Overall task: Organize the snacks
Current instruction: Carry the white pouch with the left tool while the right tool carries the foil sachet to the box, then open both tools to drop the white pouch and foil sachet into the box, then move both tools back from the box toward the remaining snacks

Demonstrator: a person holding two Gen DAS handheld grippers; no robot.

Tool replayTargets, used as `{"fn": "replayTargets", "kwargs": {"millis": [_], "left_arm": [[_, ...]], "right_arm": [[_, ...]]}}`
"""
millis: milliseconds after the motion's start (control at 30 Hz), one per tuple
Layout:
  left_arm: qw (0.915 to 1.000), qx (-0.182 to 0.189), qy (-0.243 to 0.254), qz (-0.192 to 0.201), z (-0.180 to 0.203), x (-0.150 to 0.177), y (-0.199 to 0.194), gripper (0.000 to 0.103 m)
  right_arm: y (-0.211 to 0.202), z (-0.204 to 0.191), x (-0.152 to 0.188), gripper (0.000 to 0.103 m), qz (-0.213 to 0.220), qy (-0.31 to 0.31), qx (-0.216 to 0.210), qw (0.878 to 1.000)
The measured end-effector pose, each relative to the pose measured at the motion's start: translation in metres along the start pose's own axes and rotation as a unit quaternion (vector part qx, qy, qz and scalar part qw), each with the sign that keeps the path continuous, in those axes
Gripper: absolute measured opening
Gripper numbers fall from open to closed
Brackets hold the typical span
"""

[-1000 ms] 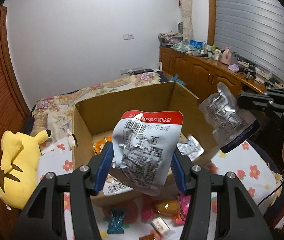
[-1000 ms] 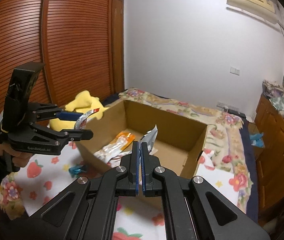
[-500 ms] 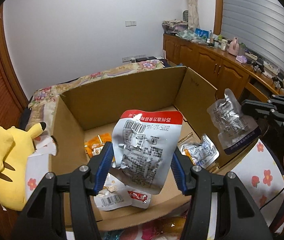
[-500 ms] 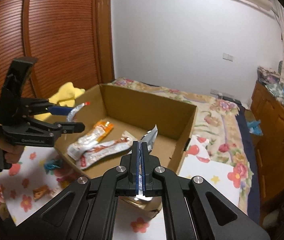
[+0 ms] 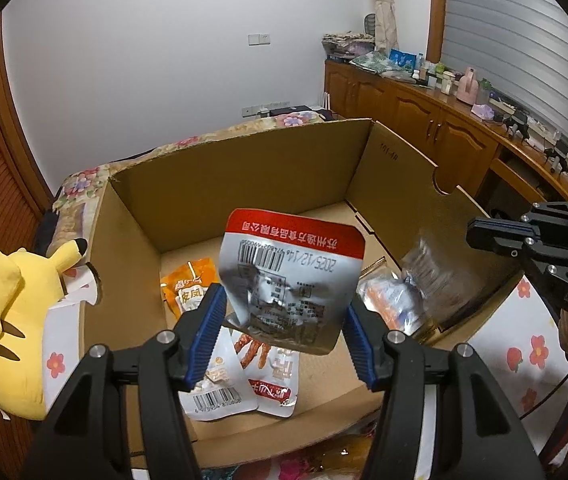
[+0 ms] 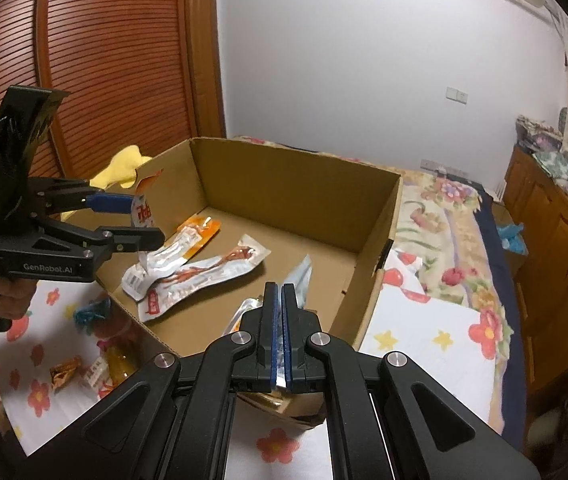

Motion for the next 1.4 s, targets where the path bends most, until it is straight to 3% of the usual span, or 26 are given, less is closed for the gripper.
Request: {"fn": "replayTargets", "kwargs": {"millis": [300,667,867,1033,1400], "left_arm": [[1.0,-0.004,0.002,0.005,0.0,0.0,-0.004,0.061],[0.9996,-0.003,0.0,0.027,0.002,0.006,-0.03,0.063],[0.9992,-0.002,0.005,0.038,0.009,0.02,-0.059,0.063],[0.999,-0.001,0.009,0.043,0.011,0.037,-0.08,0.064],[0.9995,-0.002,0.011,0.028,0.014,0.096,-0.096,0.064]], "right_arm": [[-0.009,-0.007,0.002,0.003,0.008,0.008,-0.012,1.0],[-0.033,-0.023,0.002,0.013,0.025,0.007,-0.012,1.0],[-0.05,-0.038,0.008,0.026,0.035,0.009,-0.005,0.999],[-0.061,-0.053,0.016,0.046,0.041,0.013,-0.001,0.999],[-0.068,-0.093,0.042,0.059,0.037,0.014,-0.008,0.999]]}}
Point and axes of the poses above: each gripper's, at about its wrist camera, not at the fingertips, and y roughly the way its jaws point, z to its right, x to its underside, the point moved 9 cm from there along y, roughly the way its jaws point, and after that the axes turned 3 degrees about -x, right-handed, at the moved point
